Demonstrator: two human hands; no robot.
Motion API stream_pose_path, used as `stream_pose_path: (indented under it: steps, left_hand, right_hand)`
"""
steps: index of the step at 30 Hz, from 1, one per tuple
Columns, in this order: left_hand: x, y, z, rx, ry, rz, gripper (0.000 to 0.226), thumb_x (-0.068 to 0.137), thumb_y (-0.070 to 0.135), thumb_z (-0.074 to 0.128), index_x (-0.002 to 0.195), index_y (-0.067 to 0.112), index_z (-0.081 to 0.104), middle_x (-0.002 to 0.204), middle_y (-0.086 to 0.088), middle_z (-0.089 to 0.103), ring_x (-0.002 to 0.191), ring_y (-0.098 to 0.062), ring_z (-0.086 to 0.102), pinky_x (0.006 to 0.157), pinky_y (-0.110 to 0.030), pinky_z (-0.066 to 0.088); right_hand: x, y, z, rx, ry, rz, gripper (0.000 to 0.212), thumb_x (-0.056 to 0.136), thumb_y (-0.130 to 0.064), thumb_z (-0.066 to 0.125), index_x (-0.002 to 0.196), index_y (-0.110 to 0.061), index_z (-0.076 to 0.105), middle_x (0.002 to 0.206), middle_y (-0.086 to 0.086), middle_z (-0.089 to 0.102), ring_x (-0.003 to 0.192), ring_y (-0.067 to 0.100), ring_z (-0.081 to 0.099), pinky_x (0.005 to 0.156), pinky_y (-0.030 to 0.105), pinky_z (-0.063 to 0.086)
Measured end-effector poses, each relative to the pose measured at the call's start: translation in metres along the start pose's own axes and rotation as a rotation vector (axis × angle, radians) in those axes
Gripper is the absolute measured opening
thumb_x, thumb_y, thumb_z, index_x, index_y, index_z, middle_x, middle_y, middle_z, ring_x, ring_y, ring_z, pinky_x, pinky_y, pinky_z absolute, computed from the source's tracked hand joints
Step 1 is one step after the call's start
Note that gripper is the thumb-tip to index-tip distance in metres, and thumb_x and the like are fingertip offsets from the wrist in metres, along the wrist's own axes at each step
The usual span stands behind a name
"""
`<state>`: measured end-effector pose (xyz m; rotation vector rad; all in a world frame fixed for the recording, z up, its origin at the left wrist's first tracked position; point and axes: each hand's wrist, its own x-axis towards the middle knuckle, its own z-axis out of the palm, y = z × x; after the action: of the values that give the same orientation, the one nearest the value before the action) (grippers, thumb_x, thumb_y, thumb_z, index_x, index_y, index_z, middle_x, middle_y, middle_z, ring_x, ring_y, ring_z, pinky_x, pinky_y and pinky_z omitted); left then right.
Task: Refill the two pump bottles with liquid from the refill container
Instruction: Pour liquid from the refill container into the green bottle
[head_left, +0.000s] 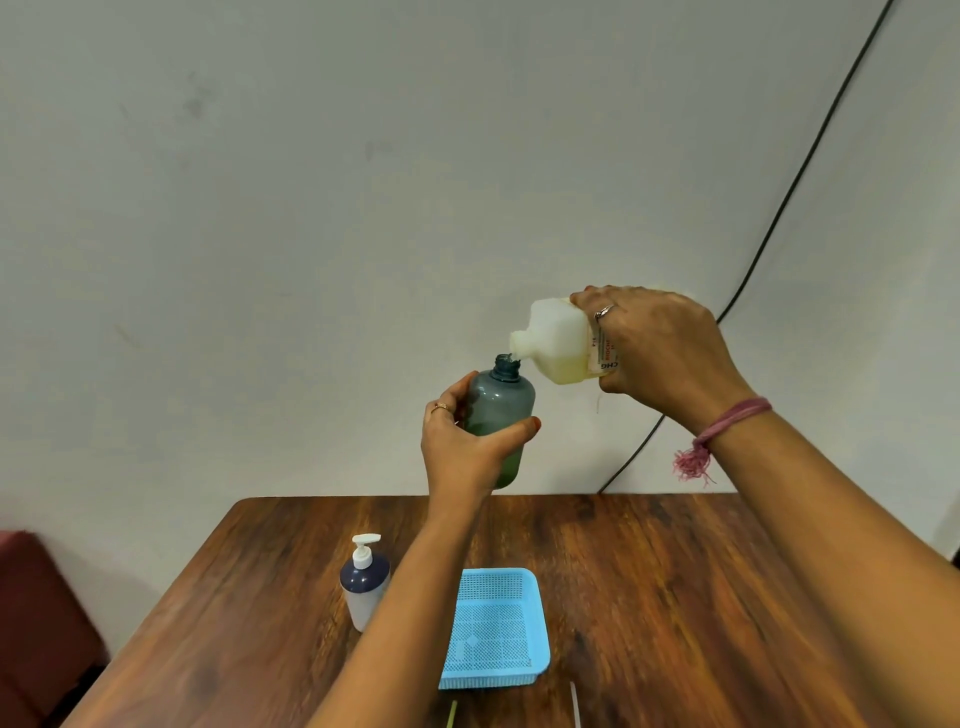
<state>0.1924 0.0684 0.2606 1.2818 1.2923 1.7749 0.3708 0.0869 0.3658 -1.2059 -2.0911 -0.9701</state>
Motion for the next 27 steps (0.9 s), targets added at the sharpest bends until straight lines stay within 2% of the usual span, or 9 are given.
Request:
stream_pose_path:
  steps: [7,22,27]
  left_hand:
    - [0.0012,0.0014,-0.0017,0.004,0.001,0.000,0.082,0.059,0.019,0.091,0.131,0.024,0.052,0.128,0.002,0.055,0.111,-0.014,0.056,0.076,-0.014,0.051]
    - [-0.0009,0.0011,-0.0014,0.001,0.005,-0.010,0.083,0.059,0.018,0.091,0.131,0.024,0.051,0.128,0.002,0.054,0.113,-0.016,0.055,0.077,-0.016,0.051]
    - [-0.0008,0.0024,-0.0010,-0.006,0.005,-0.016,0.082,0.059,0.018,0.091,0.131,0.025,0.052,0.129,0.002,0.054,0.112,-0.015,0.055,0.075,-0.014,0.050]
  right_hand:
    - [0.0018,-0.0019,-0.0019,-0.004,0.007,-0.008,0.080,0.035,-0.016,0.092,0.111,-0.010,0.066,0.095,0.008,0.072,0.077,0.028,0.069,0.065,0.033,0.055]
    - [0.0012,-0.0016,-0.0016,0.002,0.007,-0.019,0.080,0.039,-0.015,0.093,0.113,-0.007,0.065,0.100,0.011,0.072,0.083,0.031,0.069,0.071,0.038,0.056]
    - [0.0020,-0.0006,-0.0018,0.004,0.019,-0.025,0.080,0.036,-0.014,0.092,0.112,-0.009,0.066,0.099,0.009,0.072,0.083,0.028,0.070,0.070,0.035,0.056]
